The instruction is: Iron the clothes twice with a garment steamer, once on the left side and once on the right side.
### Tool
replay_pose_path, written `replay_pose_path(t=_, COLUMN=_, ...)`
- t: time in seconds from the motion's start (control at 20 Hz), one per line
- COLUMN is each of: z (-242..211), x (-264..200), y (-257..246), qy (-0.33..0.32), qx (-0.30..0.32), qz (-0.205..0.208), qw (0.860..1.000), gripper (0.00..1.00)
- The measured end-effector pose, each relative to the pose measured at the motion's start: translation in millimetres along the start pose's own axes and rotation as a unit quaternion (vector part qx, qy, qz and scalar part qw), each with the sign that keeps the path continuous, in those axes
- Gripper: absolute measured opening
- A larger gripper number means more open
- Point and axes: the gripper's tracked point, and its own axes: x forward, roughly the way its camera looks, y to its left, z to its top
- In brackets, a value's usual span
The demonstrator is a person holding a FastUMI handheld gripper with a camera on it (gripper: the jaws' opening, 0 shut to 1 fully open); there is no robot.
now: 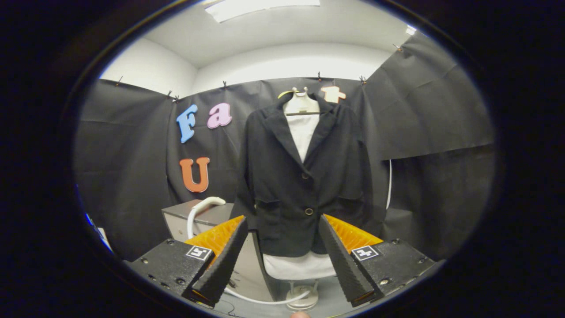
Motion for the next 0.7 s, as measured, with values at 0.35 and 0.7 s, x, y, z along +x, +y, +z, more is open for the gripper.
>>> replay_pose_path(t=0.35, z=10, x=52, y=114, qy=0.007, qx=0.016, qz=0.067, qw=0.998, gripper=1.00)
replay_pose_path(t=0.7, z=6, x=145, y=234, qy=0.044, qx=0.017, qz=0.172, qw=0.984, gripper=1.00)
